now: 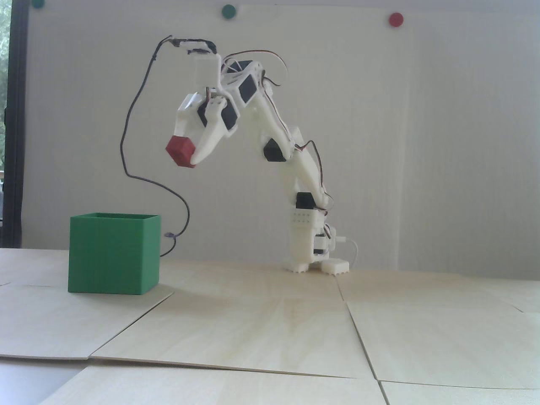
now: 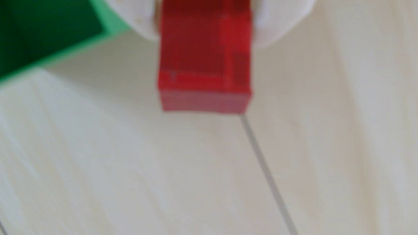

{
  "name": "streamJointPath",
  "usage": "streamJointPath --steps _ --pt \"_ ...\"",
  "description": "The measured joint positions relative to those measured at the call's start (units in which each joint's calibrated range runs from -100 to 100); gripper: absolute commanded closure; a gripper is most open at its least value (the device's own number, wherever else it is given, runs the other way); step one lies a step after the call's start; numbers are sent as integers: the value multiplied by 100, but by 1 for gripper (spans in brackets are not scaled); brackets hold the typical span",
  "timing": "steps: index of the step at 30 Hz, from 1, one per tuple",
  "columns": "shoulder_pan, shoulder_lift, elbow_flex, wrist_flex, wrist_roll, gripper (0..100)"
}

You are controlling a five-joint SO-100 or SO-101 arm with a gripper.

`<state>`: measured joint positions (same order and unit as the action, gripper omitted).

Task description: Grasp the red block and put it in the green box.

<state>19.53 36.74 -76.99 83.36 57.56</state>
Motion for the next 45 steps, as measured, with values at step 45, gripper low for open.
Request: streamJointPath --steps 45 --pt "1337 1029 -9 -1248 15 98"
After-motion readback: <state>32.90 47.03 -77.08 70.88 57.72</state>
